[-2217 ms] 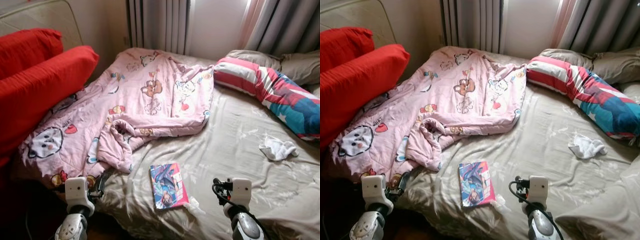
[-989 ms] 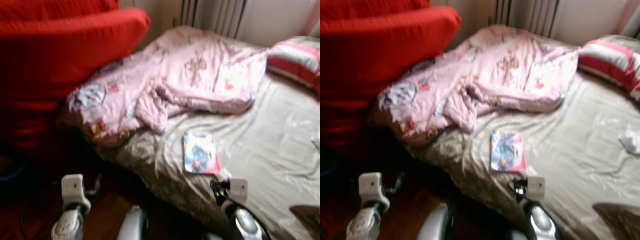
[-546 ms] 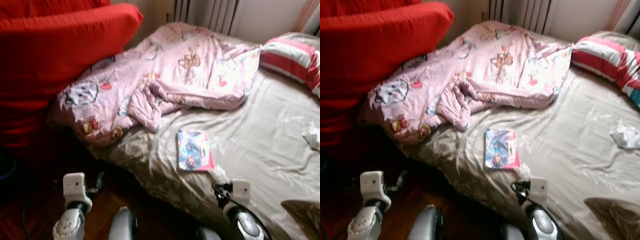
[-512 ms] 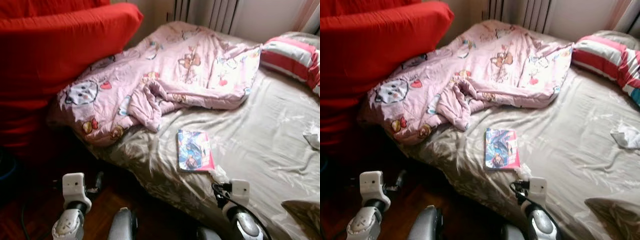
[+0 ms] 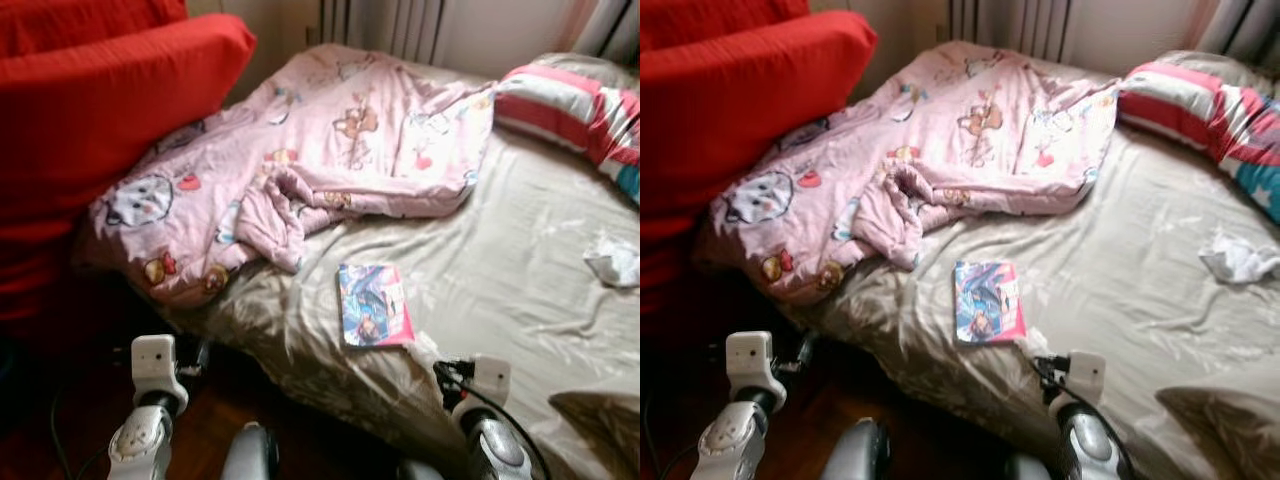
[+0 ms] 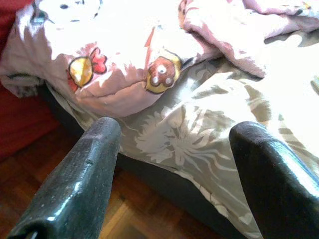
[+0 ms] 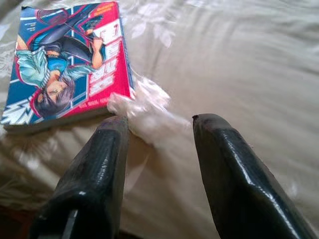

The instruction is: Clean up the room

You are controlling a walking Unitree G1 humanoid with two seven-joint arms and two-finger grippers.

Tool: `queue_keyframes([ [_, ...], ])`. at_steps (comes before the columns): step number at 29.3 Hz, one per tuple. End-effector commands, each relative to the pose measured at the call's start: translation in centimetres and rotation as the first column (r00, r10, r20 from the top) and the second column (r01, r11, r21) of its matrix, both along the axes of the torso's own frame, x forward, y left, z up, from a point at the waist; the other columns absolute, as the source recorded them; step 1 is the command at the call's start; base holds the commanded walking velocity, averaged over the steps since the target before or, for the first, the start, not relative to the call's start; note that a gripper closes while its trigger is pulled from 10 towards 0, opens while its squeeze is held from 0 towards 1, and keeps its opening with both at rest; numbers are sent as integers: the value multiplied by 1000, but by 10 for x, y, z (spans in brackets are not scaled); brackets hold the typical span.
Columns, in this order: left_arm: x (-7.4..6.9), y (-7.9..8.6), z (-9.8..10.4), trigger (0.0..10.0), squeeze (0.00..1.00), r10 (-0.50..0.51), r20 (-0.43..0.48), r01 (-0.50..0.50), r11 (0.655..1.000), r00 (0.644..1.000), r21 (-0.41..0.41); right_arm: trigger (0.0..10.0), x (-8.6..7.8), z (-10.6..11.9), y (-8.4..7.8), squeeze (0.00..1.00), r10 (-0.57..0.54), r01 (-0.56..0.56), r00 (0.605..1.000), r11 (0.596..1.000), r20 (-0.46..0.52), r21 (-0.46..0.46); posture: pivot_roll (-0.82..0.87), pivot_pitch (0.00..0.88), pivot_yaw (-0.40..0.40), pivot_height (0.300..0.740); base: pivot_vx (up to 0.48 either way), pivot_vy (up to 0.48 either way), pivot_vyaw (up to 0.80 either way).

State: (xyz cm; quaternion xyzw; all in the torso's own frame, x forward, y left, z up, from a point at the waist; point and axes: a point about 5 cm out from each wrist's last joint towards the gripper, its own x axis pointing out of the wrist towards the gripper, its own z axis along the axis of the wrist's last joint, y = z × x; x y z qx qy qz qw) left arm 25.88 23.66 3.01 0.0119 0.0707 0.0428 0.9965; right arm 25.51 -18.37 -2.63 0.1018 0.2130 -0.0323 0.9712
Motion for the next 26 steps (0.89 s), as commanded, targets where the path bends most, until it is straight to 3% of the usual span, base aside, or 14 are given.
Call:
queue_keyframes([
  [1, -3, 7, -3, 10000, 0, 18, -22, -18, 1000, 1000, 0, 10000, 3, 1, 10, 0, 20, -20, 1000, 1000, 0, 20, 69, 128, 0, 627, 270, 0, 0],
  [9, -1, 6, -1, 10000, 0, 6, -21, -6, 1000, 1000, 2, 10000, 5, 3, 15, 0, 57, -57, 998, 998, 12, 9, 68, 139, 7, 627, 198, 0, 0],
  [16, 11, -4, 14, 10000, 0, -48, 20, 48, 999, 999, -10, 10000, 14, 9, 20, 0, 108, -109, 994, 993, 27, 37, 79, 218, 17, 627, 0, 0, 0],
  [17, 12, -5, 16, 10000, 0, -58, 28, 58, 998, 998, -13, 10000, 16, 9, 21, 161, 118, -119, 993, 992, 21, 35, 86, 226, 19, 627, 0, 0, 0],
  [18, 12, -5, 16, 10000, 0, -58, 28, 58, 998, 998, -13, 10000, 16, 9, 21, 161, 118, -119, 993, 992, 21, 35, 86, 226, 19, 627, 0, 0, 0],
  [19, 15, -6, 20, 10000, 0, -69, 34, 69, 998, 997, -8, 10000, 19, 11, 22, 1000, 119, -119, 993, 992, 16, 35, 99, 253, 25, 627, 0, 0, 0],
  [26, 17, -1, 32, 10000, 0, -48, 62, 50, 999, 997, -22, 10000, 41, 28, 26, 1000, 114, -115, 992, 993, 50, 20, 131, 327, 37, 627, 0, 0, 0],
])
